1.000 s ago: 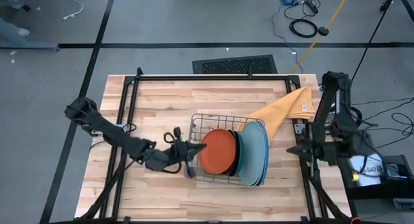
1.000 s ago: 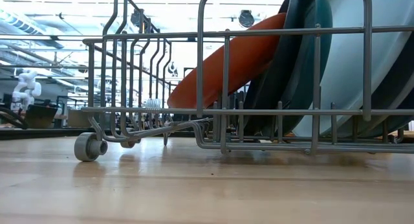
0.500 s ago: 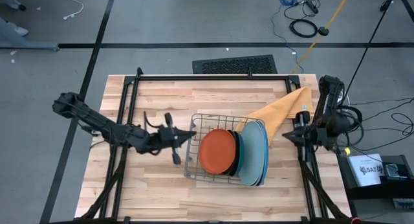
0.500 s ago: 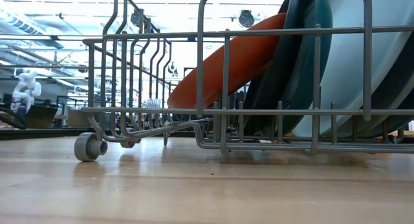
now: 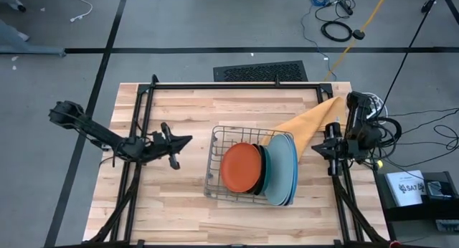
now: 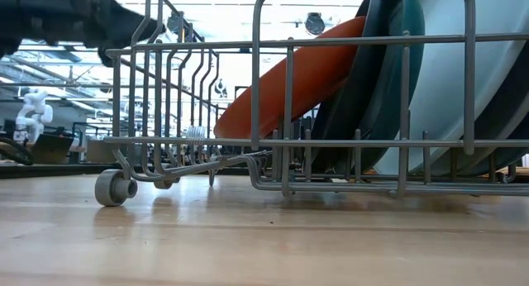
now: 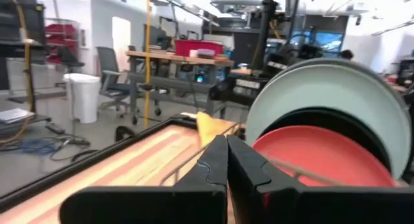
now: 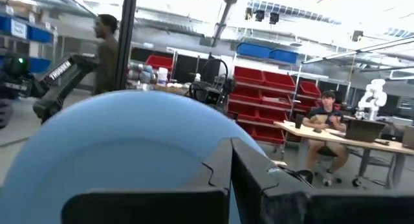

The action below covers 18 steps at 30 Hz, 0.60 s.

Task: Sort dishes
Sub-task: Return to Home Position

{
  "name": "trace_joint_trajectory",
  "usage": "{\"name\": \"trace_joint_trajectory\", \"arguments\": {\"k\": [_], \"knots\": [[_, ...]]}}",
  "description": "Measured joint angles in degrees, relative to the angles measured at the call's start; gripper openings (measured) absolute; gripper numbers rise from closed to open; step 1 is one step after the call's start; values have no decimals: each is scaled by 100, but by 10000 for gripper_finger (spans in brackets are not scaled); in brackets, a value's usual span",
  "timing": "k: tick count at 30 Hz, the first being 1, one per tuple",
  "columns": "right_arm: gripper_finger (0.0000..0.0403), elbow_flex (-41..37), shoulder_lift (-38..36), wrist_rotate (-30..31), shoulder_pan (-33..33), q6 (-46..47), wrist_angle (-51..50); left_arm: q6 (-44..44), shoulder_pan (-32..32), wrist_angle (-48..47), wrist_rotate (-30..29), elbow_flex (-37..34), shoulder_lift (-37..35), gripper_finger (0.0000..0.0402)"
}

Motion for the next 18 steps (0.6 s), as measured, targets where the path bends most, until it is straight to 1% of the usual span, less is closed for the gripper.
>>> {"name": "trace_joint_trajectory", "arguments": {"k": [3,8,12,18], "knots": [[0,2,4,5,-89,250,-288,9,0,0,-171,-271,-264,0],[0,2,6,19,-201,1002,-1093,47,0,-19,-336,-575,-575,0],[0,2,6,18,-219,1424,-1560,44,0,-339,-335,-577,-662,0],[0,2,6,32,-219,1669,-1868,-180,0,-862,-269,-579,-664,0]]}}
